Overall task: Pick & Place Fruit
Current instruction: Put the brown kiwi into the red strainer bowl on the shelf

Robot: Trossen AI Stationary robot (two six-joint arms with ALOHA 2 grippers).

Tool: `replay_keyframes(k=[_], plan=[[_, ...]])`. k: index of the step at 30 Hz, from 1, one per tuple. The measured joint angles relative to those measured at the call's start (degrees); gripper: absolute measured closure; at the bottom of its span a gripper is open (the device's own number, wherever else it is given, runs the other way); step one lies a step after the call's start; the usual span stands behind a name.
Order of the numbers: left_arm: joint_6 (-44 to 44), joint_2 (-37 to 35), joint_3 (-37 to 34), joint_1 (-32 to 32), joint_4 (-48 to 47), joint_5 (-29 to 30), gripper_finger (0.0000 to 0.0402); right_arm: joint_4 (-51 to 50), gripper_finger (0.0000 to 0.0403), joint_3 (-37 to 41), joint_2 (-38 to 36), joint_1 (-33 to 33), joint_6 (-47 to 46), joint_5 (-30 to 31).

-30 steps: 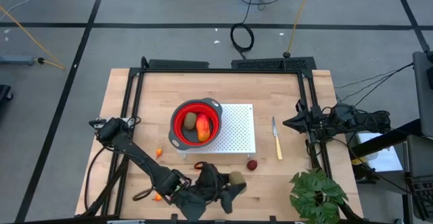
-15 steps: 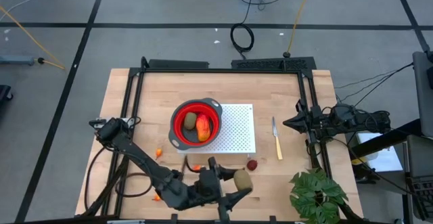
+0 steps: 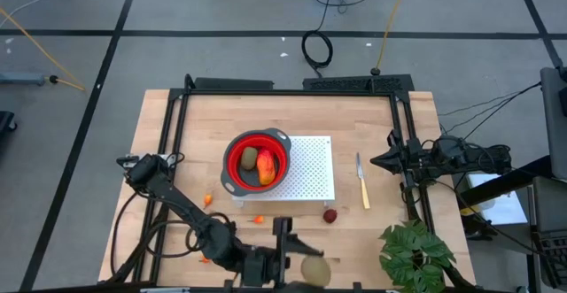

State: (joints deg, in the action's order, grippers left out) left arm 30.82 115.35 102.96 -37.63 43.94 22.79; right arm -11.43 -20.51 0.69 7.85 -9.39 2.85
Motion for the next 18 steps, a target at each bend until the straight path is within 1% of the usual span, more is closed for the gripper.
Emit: replay_keyframes(k=[2, 4, 10, 13, 18], plan=[[1.8, 0.0, 0.0, -0.02, 0.24, -3.27, 0.0158, 0.01, 0.0403, 0.02, 0.0, -0.01, 0.02, 0.0], [2.76, 0.0, 0.0, -0.02, 0.27, -5.06, 0.0158, 0.0, 0.0403, 0.02, 0.0, 0.01, 0.02, 0.0], [3.14, 0.0, 0.0, 0.0, 0.75, -5.73, 0.0158, -0.01, 0.0403, 0.0, 0.0, -0.01, 0.02, 0.0], [0.52, 0.02, 0.0, -0.02, 3.24, -3.23, 0.0158, -0.01, 0.0403, 0.01, 0.0, 0.0, 0.02, 0.0], [-9.4, 0.02, 0.0, 0.59, 11.42, 2.95, 0.0158, -0.01, 0.0403, 0.01, 0.0, 0.0, 0.02, 0.0]])
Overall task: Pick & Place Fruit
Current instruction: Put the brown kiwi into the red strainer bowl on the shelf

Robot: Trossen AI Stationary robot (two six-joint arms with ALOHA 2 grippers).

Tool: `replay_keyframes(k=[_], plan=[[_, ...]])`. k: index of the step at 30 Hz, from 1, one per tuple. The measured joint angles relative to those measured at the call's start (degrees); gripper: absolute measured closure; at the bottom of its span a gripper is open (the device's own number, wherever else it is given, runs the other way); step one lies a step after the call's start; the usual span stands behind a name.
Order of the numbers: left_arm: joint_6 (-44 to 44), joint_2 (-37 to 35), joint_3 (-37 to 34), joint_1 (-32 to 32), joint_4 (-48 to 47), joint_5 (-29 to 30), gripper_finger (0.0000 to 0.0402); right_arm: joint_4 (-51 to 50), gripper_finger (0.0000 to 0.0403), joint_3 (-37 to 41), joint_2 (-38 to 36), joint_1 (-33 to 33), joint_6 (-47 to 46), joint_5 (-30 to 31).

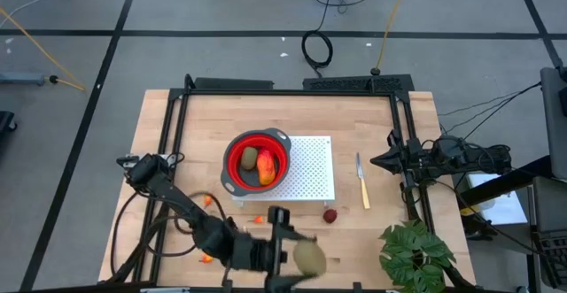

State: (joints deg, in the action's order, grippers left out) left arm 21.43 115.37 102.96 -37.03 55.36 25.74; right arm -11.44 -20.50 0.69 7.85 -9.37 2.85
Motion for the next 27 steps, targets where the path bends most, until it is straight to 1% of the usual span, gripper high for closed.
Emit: replay_keyframes(k=[5, 9, 14, 16, 18, 23, 25, 27], plan=[[-10.31, 0.0, 0.0, 1.2, 8.19, 8.42, 0.0158, 0.0, 0.0403, 0.01, 0.0, 0.0, 0.0, 0.01], [-18.59, 0.0, 0.0, 2.42, 13.68, 17.45, 0.0158, 0.0, 0.0403, 0.0, 0.0, 0.0, -0.01, 0.0], [-29.77, 0.0, 0.0, 3.41, 15.46, 28.39, 0.0158, 0.0, 0.0403, 0.0, 0.0, 0.01, 0.0, 0.02], [-32.59, 0.0, 0.0, 3.56, 15.31, 32.18, 0.0158, 0.0, 0.0403, -0.01, 0.0, -0.01, 0.0, 0.02], [-34.17, 0.0, 0.0, 3.6, 15.25, 34.31, 0.0158, 0.0, 0.0403, 0.0, 0.0, -0.01, 0.0, 0.02], [-34.41, 0.0, 0.0, 3.6, 15.21, 34.46, 0.0158, -0.01, 0.0403, 0.01, 0.0, 0.01, -0.01, 0.02], [-33.28, 0.0, 0.0, 3.6, 15.14, 34.63, 0.0158, 0.0, 0.0403, -0.01, 0.0, 0.01, 0.0, 0.02], [-30.35, 0.0, 0.0, 3.54, 14.05, 36.27, 0.0158, 0.0, 0.0403, -0.01, 0.0, -0.01, 0.0, 0.02]])
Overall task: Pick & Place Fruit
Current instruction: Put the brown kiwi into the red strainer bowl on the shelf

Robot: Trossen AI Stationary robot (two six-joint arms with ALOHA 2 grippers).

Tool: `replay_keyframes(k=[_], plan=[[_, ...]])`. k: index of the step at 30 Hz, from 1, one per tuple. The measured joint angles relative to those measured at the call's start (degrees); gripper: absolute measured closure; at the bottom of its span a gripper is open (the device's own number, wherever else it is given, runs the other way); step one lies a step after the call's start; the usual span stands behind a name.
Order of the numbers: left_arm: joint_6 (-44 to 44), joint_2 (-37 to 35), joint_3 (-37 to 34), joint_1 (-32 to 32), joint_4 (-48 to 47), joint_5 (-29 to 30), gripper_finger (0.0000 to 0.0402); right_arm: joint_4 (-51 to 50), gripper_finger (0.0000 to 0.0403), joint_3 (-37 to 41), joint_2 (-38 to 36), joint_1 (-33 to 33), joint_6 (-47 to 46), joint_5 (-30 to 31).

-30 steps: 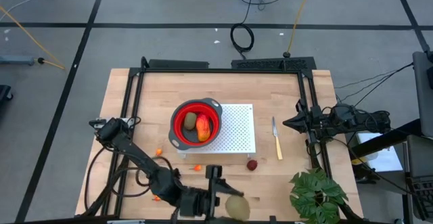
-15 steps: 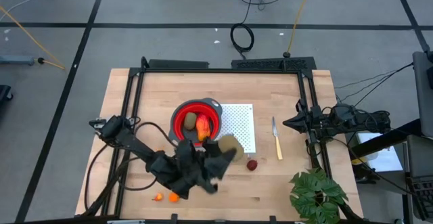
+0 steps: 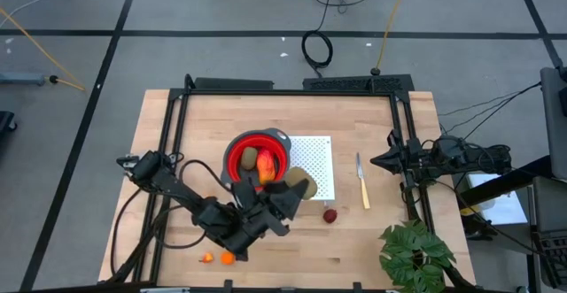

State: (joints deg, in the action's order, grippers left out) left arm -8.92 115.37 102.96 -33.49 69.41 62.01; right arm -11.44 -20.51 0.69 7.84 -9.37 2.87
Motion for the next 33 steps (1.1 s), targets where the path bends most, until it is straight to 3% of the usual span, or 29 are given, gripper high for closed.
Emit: replay_keyframes(k=[9, 33], plan=[[12.41, 0.01, -0.02, -1.83, -2.26, 27.72, 0.0158, 0.0, 0.0403, 0.02, 0.0, 0.02, 0.0, 0.0], [52.37, -10.19, 0.55, 1.99, -1.84, 28.05, 0.0158, 0.07, 0.0403, 0.02, 0.02, 0.0, 0.0, 0.02]])
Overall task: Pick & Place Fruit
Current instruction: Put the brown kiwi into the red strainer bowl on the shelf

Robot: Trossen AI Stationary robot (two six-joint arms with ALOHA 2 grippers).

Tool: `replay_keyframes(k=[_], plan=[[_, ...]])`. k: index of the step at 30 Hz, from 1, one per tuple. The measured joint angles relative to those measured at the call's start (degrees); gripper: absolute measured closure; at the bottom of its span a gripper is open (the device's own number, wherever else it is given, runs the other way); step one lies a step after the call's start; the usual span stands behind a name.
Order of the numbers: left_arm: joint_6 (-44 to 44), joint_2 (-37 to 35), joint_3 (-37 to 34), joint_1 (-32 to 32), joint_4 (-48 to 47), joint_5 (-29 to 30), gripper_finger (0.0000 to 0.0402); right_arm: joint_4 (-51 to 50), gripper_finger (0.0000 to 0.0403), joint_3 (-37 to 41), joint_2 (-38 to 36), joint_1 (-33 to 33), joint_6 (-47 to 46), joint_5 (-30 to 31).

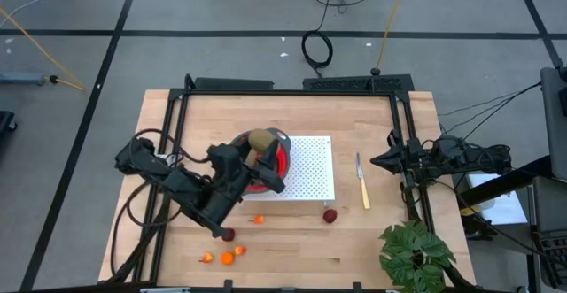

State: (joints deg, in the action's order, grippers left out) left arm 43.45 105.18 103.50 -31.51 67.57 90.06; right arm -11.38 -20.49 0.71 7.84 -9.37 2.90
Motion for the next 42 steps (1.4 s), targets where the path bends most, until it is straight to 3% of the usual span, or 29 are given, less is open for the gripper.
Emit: replay_keyframes(k=[9, 17, 26, 33, 38, 42], plan=[[7.39, -1.79, -0.02, 0.5, 0.94, -0.04, 0.0158, 0.4, 0.0403, -0.02, 0.0, 0.0, 0.0, 0.0], [7.02, -2.13, -0.09, 1.92, 0.95, -0.03, 0.0158, 0.44, 0.0403, 0.0, 0.0, 0.01, 0.0, 0.02], [-2.12, -1.98, -2.15, -0.26, 0.17, -0.18, 0.0158, 0.44, 0.0403, 0.0, 0.0, 0.01, 0.0, 0.26], [-8.03, -2.15, -2.14, -1.33, -1.96, -8.93, 0.0158, 0.44, 0.0403, 0.0, 0.0, 0.02, 0.04, 0.28], [-16.83, -2.24, -2.14, -1.02, -10.48, -17.01, 0.0158, 0.44, 0.0403, -0.02, 0.0, 0.02, 1.6, 0.34], [-31.93, -4.78, -2.14, 0.11, -27.8, -21.64, 0.0158, 0.44, 0.0403, 0.0, 0.0, 0.01, 1.72, 0.44]])
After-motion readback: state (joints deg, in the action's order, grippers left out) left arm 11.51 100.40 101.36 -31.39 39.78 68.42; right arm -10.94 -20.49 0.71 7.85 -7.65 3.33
